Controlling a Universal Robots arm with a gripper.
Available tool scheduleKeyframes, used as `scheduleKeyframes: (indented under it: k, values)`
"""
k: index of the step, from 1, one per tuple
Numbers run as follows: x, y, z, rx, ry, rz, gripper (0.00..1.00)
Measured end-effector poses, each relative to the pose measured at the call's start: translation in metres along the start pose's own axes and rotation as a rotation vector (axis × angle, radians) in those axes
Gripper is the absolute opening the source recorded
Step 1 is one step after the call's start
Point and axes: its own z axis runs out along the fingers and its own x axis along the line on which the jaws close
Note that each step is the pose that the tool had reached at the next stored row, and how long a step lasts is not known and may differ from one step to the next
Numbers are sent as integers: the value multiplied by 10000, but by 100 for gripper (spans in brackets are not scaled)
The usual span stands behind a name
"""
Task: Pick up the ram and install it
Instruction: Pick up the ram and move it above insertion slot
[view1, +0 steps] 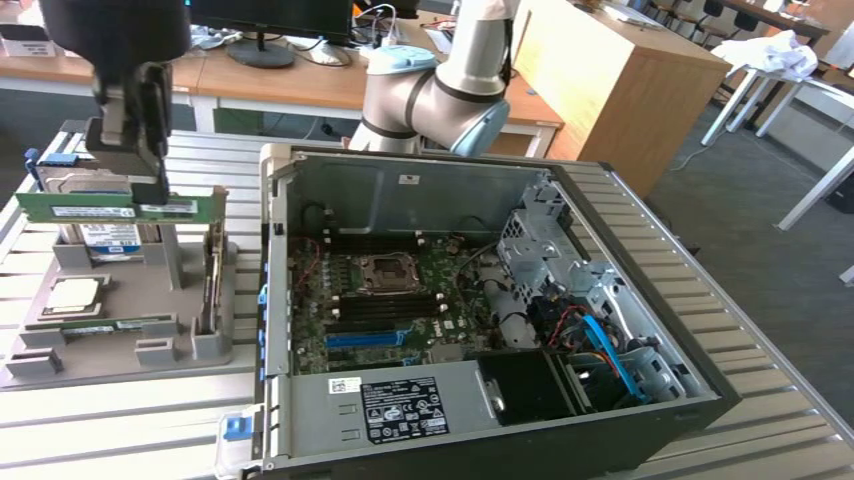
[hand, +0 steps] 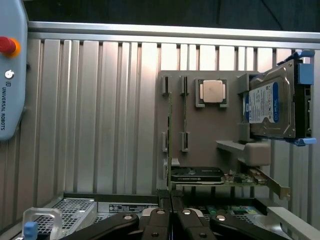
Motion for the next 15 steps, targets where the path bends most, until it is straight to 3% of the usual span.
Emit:
scheduleKeyframes:
  k: [15]
  values:
    - [5,-362,-12,1,-1,1,11]
